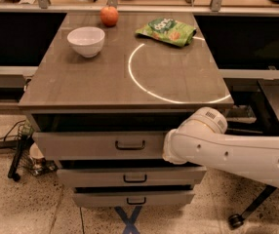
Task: Close top drawer
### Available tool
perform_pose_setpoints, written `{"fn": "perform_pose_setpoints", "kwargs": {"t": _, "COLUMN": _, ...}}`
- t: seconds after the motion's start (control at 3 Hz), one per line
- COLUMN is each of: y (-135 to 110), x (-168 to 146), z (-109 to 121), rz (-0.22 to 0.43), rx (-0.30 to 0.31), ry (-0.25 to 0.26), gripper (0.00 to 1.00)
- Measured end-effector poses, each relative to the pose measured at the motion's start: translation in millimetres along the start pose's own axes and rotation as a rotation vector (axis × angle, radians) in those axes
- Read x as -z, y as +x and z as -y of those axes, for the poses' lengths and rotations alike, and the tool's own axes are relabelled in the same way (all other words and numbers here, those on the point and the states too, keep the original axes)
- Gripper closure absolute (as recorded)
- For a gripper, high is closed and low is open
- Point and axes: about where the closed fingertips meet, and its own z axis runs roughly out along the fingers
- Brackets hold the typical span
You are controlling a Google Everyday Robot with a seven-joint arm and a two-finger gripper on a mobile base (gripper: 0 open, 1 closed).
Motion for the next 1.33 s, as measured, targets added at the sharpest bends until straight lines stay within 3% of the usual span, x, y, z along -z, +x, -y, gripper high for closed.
{"fn": "perform_pose_setpoints", "kwargs": {"t": 0.67, "y": -3.7, "x": 1.8, "z": 13.8, "rz": 0.010, "rx": -0.010, "ry": 0.027, "gripper": 1.00}}
{"fn": "perform_pose_setpoints", "kwargs": {"t": 1.0, "y": 6.4, "x": 7.0, "z": 5.5, "rz": 0.003, "rx": -0.025, "ry": 0.002, "gripper": 1.00}}
{"fn": "perform_pose_setpoints", "kwargs": {"t": 1.33, "y": 45.9, "x": 34.1, "z": -19.9, "rz": -0.030, "rx": -0.088, "ry": -0.069, "gripper": 1.00}}
